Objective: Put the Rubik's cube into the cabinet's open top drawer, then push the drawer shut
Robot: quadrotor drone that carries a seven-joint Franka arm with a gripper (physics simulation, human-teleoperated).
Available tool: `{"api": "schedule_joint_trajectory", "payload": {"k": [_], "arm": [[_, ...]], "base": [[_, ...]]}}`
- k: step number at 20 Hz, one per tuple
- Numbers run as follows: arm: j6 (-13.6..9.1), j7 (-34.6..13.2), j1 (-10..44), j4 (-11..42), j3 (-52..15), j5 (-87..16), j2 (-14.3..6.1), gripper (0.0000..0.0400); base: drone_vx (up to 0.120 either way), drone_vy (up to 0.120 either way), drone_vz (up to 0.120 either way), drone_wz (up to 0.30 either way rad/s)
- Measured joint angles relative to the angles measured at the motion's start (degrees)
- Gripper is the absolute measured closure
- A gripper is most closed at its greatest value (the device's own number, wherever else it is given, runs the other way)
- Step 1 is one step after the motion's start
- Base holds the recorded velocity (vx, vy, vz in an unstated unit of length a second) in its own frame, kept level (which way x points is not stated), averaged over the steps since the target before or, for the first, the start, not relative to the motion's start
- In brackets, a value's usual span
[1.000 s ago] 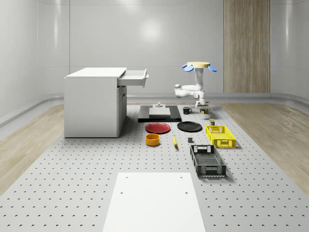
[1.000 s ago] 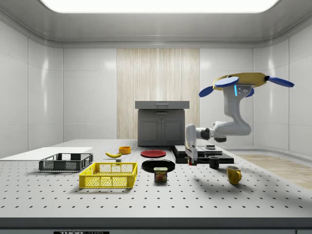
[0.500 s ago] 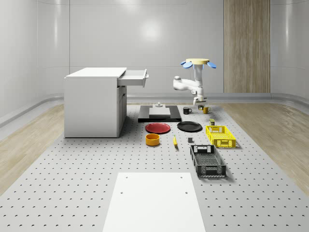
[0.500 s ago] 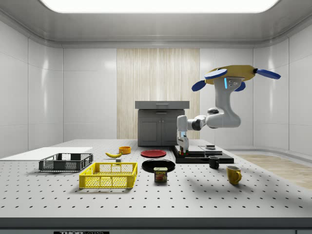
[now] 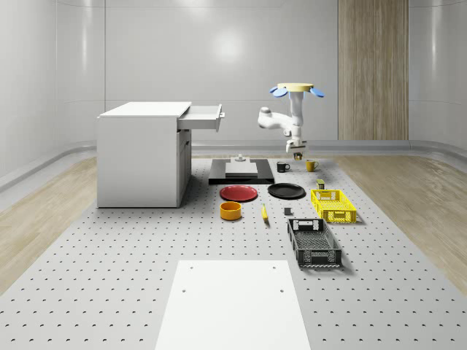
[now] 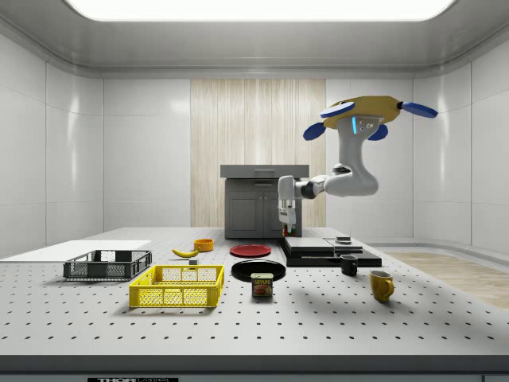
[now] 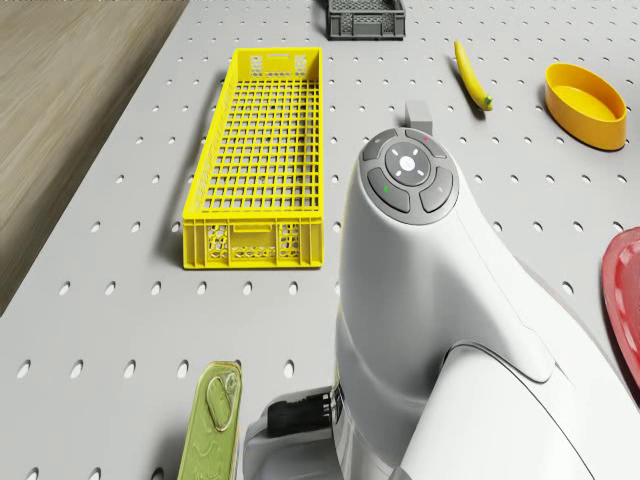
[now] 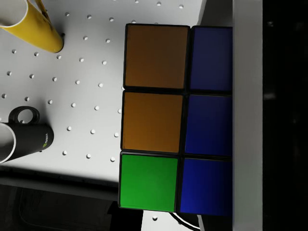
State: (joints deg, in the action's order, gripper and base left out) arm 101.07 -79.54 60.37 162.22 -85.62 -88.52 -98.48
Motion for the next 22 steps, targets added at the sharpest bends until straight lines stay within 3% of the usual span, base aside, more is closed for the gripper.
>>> {"api": "schedule_joint_trajectory", "payload": {"k": [8,12,22], "arm": [[-1.56,0.95,-3.16,1.26,-1.65,0.69,0.55,0.0108],[-2.14,1.64,-4.60,1.76,-2.19,0.90,0.84,0.0108],[-3.09,3.67,-8.11,2.96,-3.37,1.58,1.34,0.0108]], "base": [[0.000,-0.105,0.120,0.000],[0.000,-0.030,0.120,0.000],[0.000,-0.120,0.120,0.000]]}}
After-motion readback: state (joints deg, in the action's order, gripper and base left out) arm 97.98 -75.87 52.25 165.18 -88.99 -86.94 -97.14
